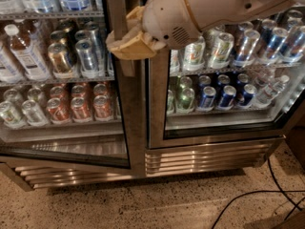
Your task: Open left fridge door
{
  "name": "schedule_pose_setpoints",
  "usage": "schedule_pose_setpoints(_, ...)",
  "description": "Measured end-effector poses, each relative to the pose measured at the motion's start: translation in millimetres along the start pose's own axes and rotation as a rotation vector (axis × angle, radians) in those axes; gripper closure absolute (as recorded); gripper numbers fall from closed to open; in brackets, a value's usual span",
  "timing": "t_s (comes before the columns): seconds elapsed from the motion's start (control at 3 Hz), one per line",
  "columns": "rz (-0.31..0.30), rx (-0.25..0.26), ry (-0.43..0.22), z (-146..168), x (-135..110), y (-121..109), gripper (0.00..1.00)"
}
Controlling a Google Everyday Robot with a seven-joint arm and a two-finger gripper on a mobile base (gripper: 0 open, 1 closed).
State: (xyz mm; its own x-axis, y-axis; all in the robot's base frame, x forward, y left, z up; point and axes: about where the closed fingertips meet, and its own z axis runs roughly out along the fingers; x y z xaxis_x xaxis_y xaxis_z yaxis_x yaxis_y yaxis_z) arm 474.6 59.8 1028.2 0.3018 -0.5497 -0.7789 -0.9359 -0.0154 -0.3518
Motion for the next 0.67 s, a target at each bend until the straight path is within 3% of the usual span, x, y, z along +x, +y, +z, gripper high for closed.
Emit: schedule_pose_setpoints(0.67,0.000,0.000,0.000,0.2,0.5,0.4,0.58)
